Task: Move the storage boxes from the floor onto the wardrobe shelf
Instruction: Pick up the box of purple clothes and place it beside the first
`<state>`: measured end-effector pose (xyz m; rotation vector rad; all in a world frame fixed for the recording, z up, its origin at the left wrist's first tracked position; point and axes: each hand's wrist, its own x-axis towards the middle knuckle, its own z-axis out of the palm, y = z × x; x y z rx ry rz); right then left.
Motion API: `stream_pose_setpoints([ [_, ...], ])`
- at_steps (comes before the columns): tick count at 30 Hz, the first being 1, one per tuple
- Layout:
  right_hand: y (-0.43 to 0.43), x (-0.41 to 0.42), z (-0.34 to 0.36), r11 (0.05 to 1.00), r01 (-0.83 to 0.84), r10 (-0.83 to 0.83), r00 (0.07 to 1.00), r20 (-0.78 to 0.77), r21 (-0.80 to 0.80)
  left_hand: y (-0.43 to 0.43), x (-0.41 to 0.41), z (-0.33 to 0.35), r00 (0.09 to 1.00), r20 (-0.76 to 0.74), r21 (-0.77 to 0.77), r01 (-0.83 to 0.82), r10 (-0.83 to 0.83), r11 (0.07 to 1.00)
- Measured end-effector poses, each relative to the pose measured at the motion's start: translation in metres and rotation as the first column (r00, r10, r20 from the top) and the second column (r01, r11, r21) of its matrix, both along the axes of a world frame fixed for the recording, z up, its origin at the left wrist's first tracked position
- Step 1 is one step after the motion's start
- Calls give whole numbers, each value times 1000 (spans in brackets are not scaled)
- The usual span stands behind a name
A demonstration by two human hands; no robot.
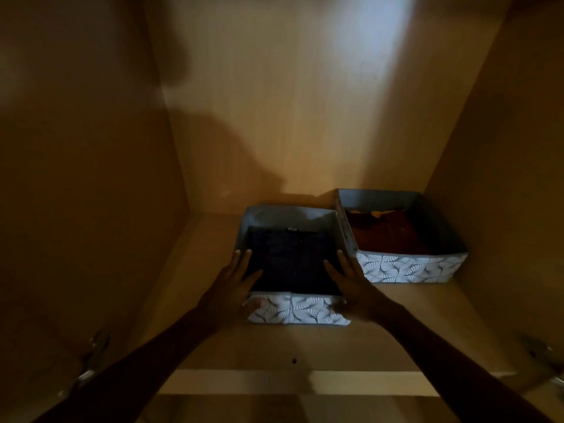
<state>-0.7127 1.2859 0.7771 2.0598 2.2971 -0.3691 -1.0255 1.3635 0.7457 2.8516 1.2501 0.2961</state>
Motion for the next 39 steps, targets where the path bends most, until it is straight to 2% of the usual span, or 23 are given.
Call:
stream_pose_setpoints([
  [1,3,-1,-3,997,19,-21,999,31,77,5,4,0,1000,12,10,-23,23,1000],
  [3,12,-4,-5,973,80,-96,993,63,216,20,15,5,989,23,-67,-141,143,988],
  [5,17,-7,-8,944,138,-154,988,30,300,27,27,12,956,-13,-129,-293,294,947],
  [7,17,-12,-13,923,184,-193,981,-6,338,26,36,10,934,0,-100,-355,357,930],
  [10,9,-18,-23,933,160,-166,986,-7,321,11,29,-11,954,36,14,-299,299,954],
  [15,3,-20,-29,933,1,-56,989,141,360,-3,6,-27,985,-14,198,-169,175,965],
  [19,15,-22,-30,940,-36,-40,975,216,340,8,14,-22,972,-86,127,-207,218,970],
  [23,31,-18,-26,943,4,-75,977,201,333,20,28,-22,967,-91,43,-235,238,971],
  [32,67,-2,-21,959,-20,-30,985,170,284,42,39,-12,967,-83,-49,-246,241,968],
  [39,73,1,-24,961,-41,3,990,140,272,45,42,-9,959,-93,-21,-271,268,962],
])
